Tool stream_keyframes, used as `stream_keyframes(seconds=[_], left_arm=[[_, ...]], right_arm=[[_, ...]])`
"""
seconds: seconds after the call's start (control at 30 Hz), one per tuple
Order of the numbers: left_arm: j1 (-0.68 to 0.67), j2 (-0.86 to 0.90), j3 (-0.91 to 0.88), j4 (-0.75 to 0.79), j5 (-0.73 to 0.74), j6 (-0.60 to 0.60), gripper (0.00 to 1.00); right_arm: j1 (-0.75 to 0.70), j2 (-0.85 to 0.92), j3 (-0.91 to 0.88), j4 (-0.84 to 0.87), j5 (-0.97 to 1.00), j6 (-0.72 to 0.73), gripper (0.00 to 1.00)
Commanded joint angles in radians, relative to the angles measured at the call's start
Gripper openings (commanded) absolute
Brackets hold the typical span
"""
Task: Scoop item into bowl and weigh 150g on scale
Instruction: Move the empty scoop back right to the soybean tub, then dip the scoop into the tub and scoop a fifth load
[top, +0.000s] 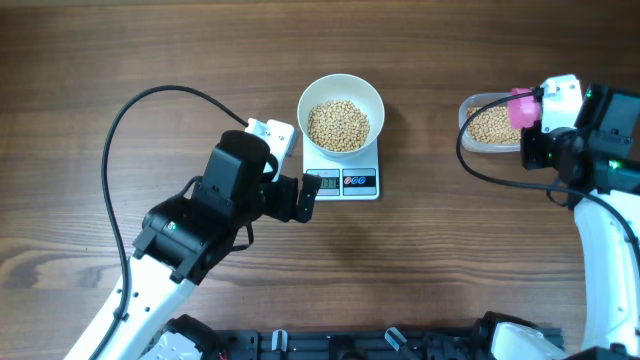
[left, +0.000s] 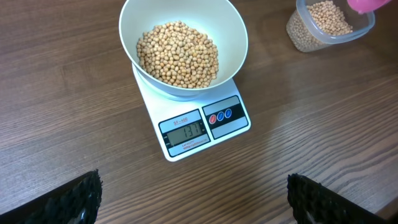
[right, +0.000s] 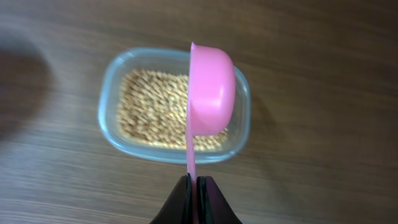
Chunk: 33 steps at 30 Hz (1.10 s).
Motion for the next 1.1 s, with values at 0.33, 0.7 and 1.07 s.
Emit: stream_keyframes(seconds=[0.33, 0.7, 1.07], left_arm=[[0.004, 0.004, 0.005, 0.002, 0.008, -0.009, 1.0], [0.004, 0.004, 0.005, 0.002, 0.008, -0.009, 1.0], [0.004, 0.004, 0.005, 0.002, 0.008, -0.009, 1.0]], right_arm=[[0.005, 0.117, -0.012, 0.014, 0.109, -0.121, 0.04], [0.122, 0.231, -0.012, -0.01, 0.127, -0.119, 0.04], [0.132, 0.248, -0.012, -0.045, -0.01, 0.032, 0.04]])
